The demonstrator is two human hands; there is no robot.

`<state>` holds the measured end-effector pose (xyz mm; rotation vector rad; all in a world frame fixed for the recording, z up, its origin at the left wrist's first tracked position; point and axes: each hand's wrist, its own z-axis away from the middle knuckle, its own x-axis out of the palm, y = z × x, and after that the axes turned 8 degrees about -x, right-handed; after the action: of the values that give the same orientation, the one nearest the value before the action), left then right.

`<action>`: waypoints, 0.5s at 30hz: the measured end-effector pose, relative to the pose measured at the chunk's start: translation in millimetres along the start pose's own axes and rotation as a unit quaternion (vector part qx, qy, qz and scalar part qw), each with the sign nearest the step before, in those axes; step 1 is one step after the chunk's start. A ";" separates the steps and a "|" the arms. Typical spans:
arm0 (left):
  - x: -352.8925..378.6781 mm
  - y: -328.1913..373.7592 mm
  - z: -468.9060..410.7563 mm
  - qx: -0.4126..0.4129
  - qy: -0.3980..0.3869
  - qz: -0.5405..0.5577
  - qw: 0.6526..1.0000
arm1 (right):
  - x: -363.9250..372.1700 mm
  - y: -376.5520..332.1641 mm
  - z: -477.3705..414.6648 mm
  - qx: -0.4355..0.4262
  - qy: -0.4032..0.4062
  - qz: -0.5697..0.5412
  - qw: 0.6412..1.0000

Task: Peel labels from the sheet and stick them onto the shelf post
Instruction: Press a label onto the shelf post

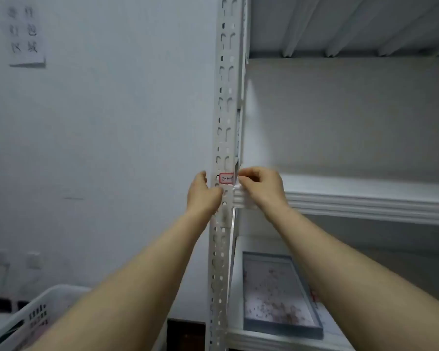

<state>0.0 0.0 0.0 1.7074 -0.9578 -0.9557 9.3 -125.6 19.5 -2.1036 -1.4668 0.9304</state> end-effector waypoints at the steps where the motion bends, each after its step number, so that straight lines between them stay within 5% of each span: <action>1: 0.8 -1.2 -3.0 0.001 0.003 0.017 1.000 | 2.7 3.3 -3.3 -0.025 0.003 0.019 0.999; 8: 13.0 -10.7 -28.6 0.023 -0.004 0.132 0.991 | 18.0 17.1 -10.9 -0.089 0.074 0.062 0.991; 15: 37.4 -15.7 -48.9 0.025 0.050 0.131 0.990 | 14.9 29.7 -19.6 -0.117 0.079 0.052 0.989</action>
<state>61.6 -12.9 -8.4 1.6062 -1.1159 -0.6733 46.2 -121.6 9.2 -2.3805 -1.4569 0.6361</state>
